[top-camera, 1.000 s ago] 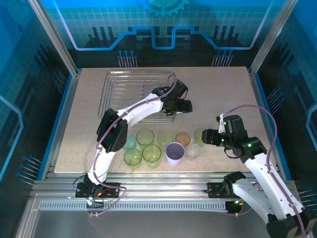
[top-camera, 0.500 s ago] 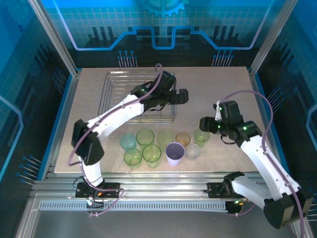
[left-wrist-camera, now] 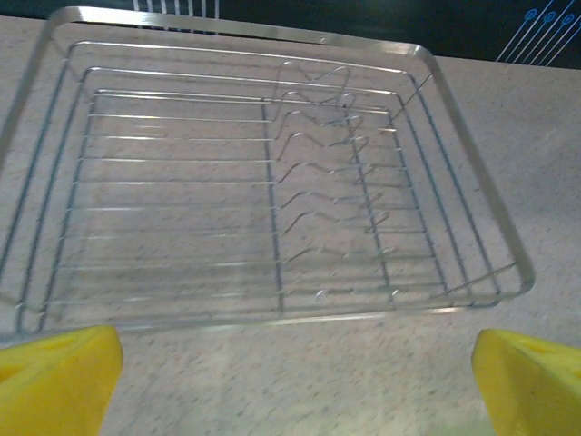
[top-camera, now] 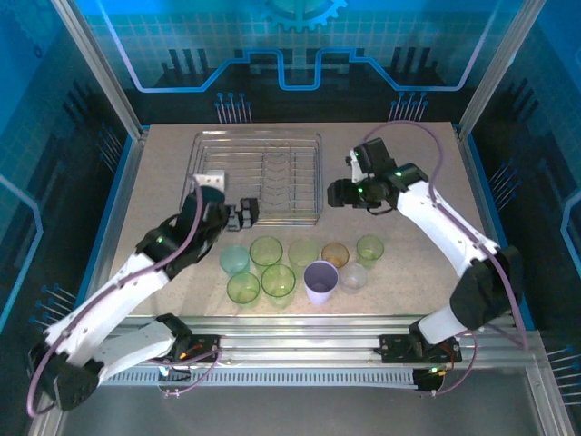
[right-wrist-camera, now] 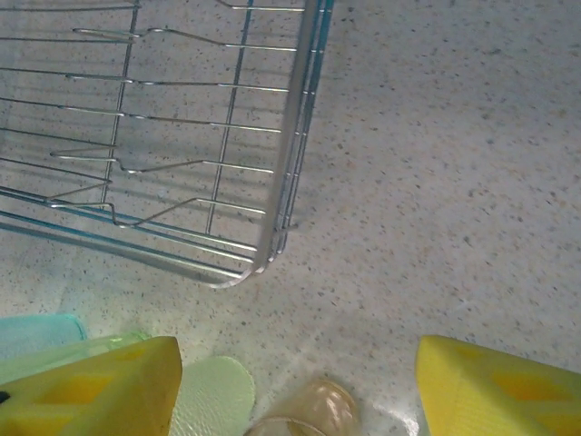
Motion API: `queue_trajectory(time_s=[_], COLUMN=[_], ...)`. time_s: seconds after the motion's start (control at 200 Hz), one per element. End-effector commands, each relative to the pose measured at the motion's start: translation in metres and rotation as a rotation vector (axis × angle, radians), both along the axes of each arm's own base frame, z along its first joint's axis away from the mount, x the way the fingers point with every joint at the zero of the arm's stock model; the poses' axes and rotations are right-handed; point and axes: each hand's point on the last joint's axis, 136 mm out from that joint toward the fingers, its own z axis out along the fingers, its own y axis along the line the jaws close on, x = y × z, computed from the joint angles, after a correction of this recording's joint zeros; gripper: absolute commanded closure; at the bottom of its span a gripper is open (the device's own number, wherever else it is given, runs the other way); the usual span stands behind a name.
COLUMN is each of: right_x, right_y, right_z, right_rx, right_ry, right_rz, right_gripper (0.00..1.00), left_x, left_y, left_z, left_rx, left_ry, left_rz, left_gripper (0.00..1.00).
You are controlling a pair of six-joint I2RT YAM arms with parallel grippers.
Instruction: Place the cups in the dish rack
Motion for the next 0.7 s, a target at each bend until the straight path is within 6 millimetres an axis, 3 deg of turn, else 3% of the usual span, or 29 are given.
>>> queue_trajectory(time_s=[0.0, 0.13, 0.35, 0.525, 0.69], right_x=[0.01, 0.038, 0.073, 0.085, 0.092], right_y=[0.014, 0.024, 0.029, 0.033, 0.029], right_z=[-0.005, -0.013, -0.035, -0.054, -0.067], right_rx=[-0.071, -0.159, -0.285, -0.318, -0.355], right_ry=[0.01, -0.007, 0.031, 0.049, 0.052], right_rz=[0.042, 0.077, 0.116, 0.136, 0.116], right_gripper=[0.31, 0.33, 0.46, 0.5, 0.64], left_x=[-0.02, -0.04, -0.052, -0.052, -0.053], left_y=[0.029, 0.046, 0.044, 0.04, 0.038], left_z=[-0.005, -0.01, -0.022, -0.025, -0.028], left_rx=[0.054, 0.04, -0.017, -0.036, -0.044], left_ry=[-0.036, -0.053, -0.027, -0.017, -0.005], left_rz=[0.049, 0.073, 0.057, 0.043, 0.034], left_gripper=[0.01, 0.0, 0.0, 0.0, 0.01])
